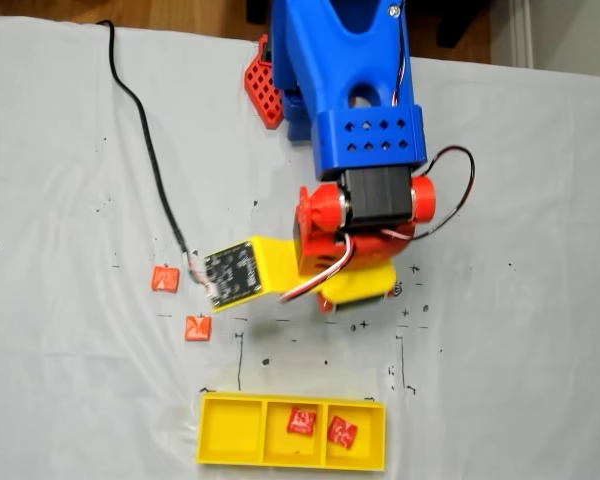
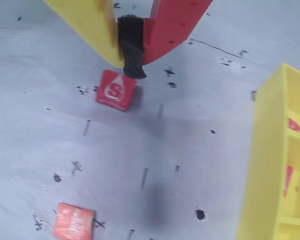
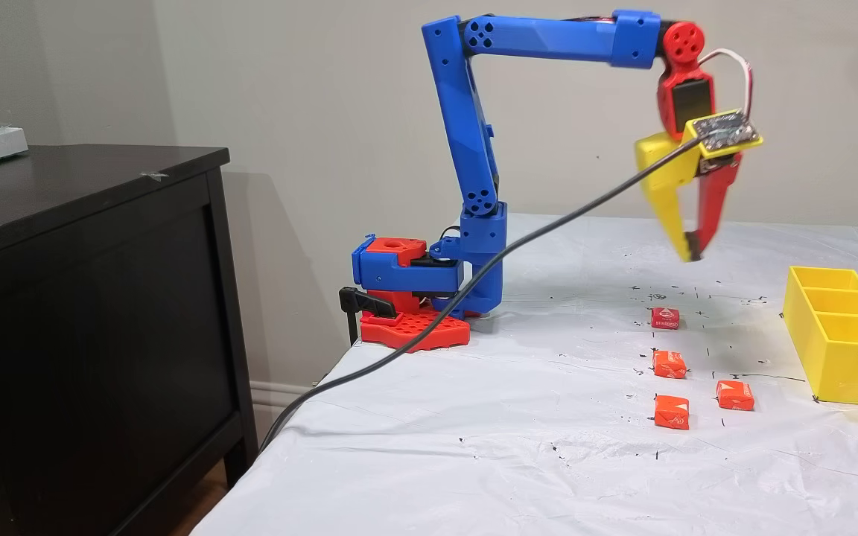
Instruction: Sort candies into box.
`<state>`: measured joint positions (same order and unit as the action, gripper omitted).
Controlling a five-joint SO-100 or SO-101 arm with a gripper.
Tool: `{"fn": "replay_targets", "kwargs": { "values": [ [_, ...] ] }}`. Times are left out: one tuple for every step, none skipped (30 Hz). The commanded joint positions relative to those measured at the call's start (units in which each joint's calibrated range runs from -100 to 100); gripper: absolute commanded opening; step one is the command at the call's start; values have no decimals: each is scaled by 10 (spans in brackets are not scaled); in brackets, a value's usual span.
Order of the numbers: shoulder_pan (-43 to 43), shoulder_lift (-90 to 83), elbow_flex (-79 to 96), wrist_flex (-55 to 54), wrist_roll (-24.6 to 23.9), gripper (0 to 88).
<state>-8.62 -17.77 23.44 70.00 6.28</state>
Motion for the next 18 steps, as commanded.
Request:
{"fn": "replay_targets", "kwargs": {
  "values": [
    [-7,-61,44,-11,5,148],
    [-7,-57,49,-14,4,176],
    [-7,-52,54,-16,2,205],
    [-6,-48,59,-18,1,234],
    [-6,-42,65,-21,1,259],
    [-6,-39,71,-22,2,274],
    [-6,-36,77,-22,4,285],
    [-6,-33,81,-21,5,295],
    [-7,-29,84,-21,5,297],
    [-7,-25,86,-22,5,300],
    [-8,-22,87,-24,5,303],
    [-12,-12,88,-34,4,296],
    [-13,-6,88,-41,3,295],
    [-14,1,88,-45,3,294],
    [-15,9,87,-50,3,294],
    [-16,16,85,-56,4,293],
    [-17,24,82,-59,4,292],
    [-17,33,78,-60,4,292]
  ]
}}
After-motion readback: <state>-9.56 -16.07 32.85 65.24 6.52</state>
